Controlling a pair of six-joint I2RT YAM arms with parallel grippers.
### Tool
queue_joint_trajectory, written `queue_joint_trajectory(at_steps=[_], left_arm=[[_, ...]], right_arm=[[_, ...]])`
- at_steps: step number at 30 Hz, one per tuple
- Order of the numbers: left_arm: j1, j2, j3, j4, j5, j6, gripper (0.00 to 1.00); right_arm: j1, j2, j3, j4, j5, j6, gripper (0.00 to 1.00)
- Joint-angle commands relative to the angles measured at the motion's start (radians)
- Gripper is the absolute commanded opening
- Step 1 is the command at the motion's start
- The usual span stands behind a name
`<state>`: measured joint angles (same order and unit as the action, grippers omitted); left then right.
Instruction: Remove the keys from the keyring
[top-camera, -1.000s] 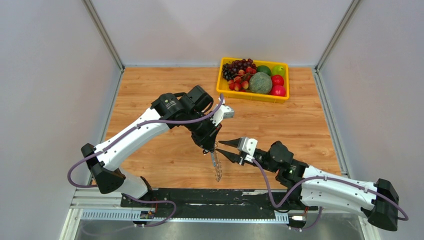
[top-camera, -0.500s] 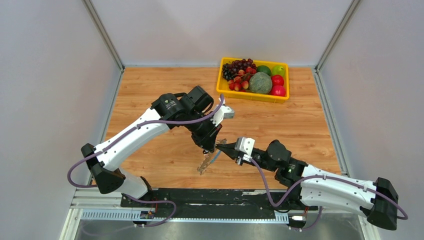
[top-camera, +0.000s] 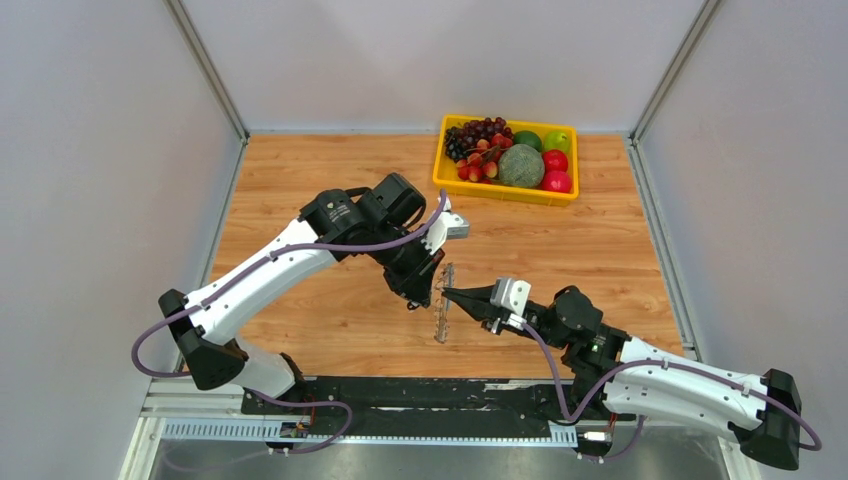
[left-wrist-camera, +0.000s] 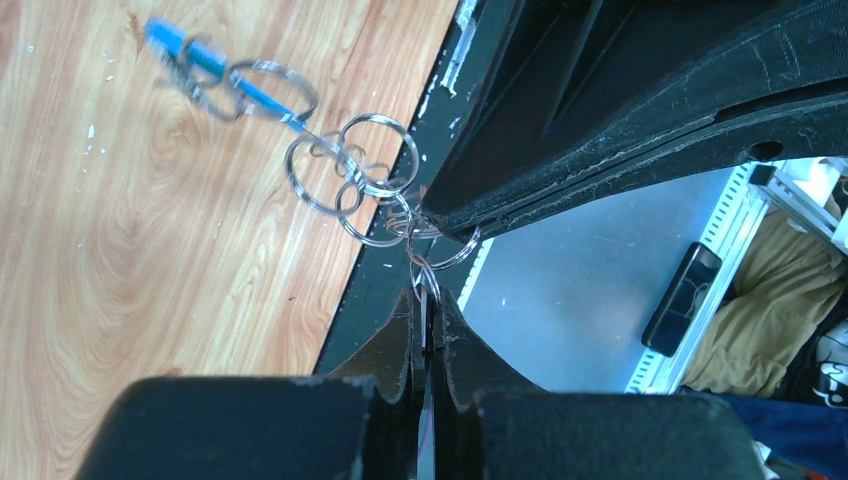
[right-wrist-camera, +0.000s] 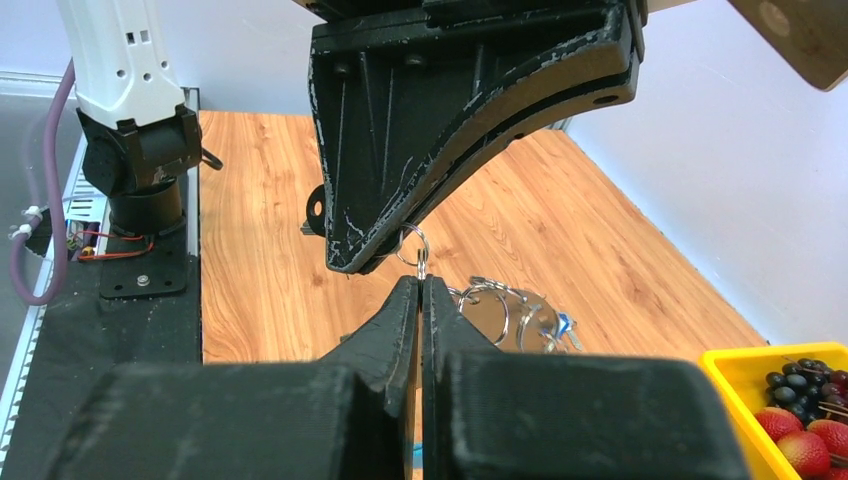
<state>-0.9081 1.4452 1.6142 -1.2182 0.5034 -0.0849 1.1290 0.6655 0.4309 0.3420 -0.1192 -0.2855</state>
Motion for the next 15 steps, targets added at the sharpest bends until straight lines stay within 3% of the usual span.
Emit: queue_joint_trajectory(at_steps=[1,15], left_arm=[[0.002,-0.037,-0.010,0.017,0.017,-0.012,0.00],[0.002,-0.054,0.046,-0.006,-0.116,0.036,0.00]], right_arm=[[0.000,-0.021,0.007,0.089,-0.026,0.019,0.00],[-0.001,0.005,0.066,-0.017,-0.140,0.006,0.00]])
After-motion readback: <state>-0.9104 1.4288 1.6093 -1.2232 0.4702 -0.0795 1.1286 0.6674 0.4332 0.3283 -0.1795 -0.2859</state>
